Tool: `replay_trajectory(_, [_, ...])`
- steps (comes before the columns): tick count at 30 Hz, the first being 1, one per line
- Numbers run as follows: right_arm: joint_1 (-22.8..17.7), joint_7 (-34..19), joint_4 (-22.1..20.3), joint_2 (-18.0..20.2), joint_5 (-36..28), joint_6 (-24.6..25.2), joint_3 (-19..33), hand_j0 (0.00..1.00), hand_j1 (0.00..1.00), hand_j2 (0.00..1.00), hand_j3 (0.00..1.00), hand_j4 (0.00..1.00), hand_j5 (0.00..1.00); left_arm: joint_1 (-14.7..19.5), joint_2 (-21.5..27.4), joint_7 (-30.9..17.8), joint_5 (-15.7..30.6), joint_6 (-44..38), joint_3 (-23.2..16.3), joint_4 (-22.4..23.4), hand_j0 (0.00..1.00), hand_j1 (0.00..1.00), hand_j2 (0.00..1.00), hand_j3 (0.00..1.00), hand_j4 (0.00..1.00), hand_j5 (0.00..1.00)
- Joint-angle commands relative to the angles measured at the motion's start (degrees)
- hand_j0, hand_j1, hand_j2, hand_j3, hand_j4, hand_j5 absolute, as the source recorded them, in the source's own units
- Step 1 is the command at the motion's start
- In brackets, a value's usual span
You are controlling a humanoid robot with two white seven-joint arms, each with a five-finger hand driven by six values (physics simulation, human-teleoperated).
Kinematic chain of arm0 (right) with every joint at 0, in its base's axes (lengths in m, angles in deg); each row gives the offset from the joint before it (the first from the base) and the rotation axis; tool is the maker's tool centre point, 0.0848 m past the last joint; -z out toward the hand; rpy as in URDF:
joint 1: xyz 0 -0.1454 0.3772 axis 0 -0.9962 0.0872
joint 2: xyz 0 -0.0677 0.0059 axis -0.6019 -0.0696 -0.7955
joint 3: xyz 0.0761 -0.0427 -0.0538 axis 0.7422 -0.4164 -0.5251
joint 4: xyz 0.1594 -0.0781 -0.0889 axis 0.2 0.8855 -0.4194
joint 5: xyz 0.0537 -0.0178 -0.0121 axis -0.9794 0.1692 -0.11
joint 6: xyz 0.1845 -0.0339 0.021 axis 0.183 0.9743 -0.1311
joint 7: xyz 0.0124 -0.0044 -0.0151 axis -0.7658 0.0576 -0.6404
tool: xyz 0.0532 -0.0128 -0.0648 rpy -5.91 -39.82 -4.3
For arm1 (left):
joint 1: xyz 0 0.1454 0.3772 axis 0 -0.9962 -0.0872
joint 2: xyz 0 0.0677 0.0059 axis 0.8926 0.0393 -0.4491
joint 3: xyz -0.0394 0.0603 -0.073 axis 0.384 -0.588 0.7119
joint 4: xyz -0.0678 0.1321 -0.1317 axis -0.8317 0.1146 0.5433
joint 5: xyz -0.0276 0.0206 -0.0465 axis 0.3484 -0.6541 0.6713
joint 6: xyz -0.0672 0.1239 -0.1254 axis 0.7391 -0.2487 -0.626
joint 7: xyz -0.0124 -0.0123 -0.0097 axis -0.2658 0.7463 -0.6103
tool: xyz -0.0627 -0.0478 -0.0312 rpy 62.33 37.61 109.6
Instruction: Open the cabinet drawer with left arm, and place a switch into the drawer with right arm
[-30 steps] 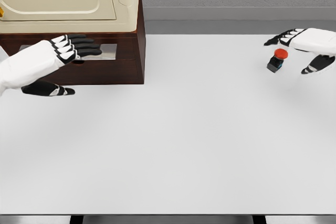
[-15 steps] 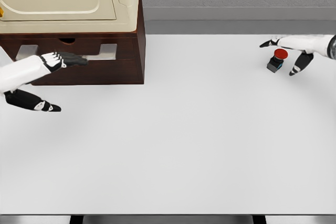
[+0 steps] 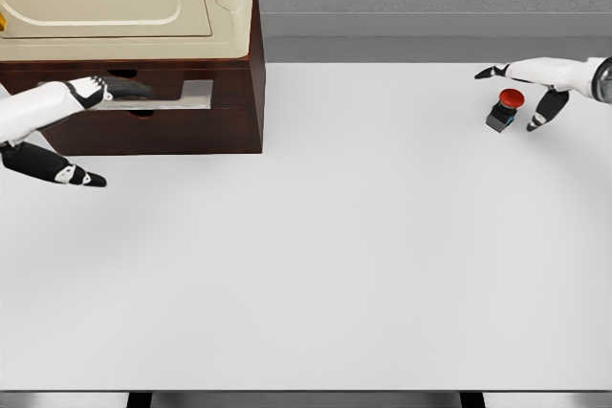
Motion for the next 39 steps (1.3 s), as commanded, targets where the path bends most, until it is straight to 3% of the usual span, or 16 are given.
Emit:
replay_trajectory(1, [0.0, -0.01, 0.24, -0.69, 0.41, 0.14, 0.29, 1.0, 1.0, 1.0, 1.0, 1.0, 1.0, 0.0, -1.04, -0.59, 0.74, -0.07, 0.04, 0.7, 1.0, 1.0, 1.0, 1.0, 1.0, 1.0])
replay_trajectory(5, [0.0, -0.01, 2.34, -1.75, 0.76, 0.14, 0.2, 1.0, 1.0, 1.0, 1.0, 1.0, 1.0, -0.09, -1.47, -0.5, 1.09, -0.07, -0.23, 1.14, 1.0, 1.0, 1.0, 1.0, 1.0, 1.0])
replay_trajectory(11, [0.0, -0.01, 2.87, -1.4, 0.67, 0.14, 0.29, 1.0, 1.0, 1.0, 1.0, 1.0, 1.0, -0.09, -3.41, -0.85, 0.74, -0.07, -0.67, 5.36, 1.0, 1.0, 1.0, 1.0, 1.0, 1.0])
replay_trajectory(15, [-0.09, -0.01, 2.78, -1.13, 0.85, 0.14, 0.2, 0.8, 0.8, 0.8, 0.8, 0.8, 0.8, -0.09, -4.9, -0.85, 0.22, -0.07, -0.84, 7.73, 1.0, 1.0, 1.0, 1.0, 1.0, 1.0])
replay_trajectory(25, [-0.18, -0.01, 2.08, -1.13, 2.69, 0.14, 0.29, 0.47, 0.47, 0.47, 0.47, 0.47, 0.47, -0.17, -7.71, -0.77, -0.49, -0.07, -1.72, 9.84, 1.0, 1.0, 1.0, 1.0, 1.0, 1.0])
replay_trajectory(32, [-0.18, -0.01, 1.73, -1.4, 2.78, 0.14, 0.29, 0.45, 0.45, 0.45, 0.45, 0.45, 0.45, 0.0, -8.86, -0.68, -0.49, -0.07, -1.63, 11.77, 1.0, 1.0, 1.0, 1.0, 1.0, 1.0])
replay_trajectory(35, [0.18, -0.09, 0.06, -0.96, 2.6, 0.14, 0.64, 0.44, 0.44, 0.44, 0.44, 0.44, 0.44, 0.0, -9.38, -0.68, -0.49, -0.07, -1.63, 13.27, 1.0, 1.0, 1.0, 1.0, 1.0, 1.0])
replay_trajectory(36, [0.0, -0.09, -1.87, -0.61, 2.52, 0.14, 3.19, 0.44, 0.44, 0.44, 0.44, 0.44, 0.44, 0.0, -9.47, -0.68, -0.4, -0.07, -1.63, 13.44, 1.0, 1.0, 1.0, 1.0, 1.0, 1.0])
replay_trajectory(39, [-0.61, -0.09, -11.45, 0.01, 2.43, 0.14, 3.9, 0.44, 0.44, 0.44, 0.44, 0.44, 0.44, 0.0, -9.56, -0.77, -0.4, -0.07, -1.63, 14.06, 1.0, 1.0, 1.0, 1.0, 1.0, 1.0])
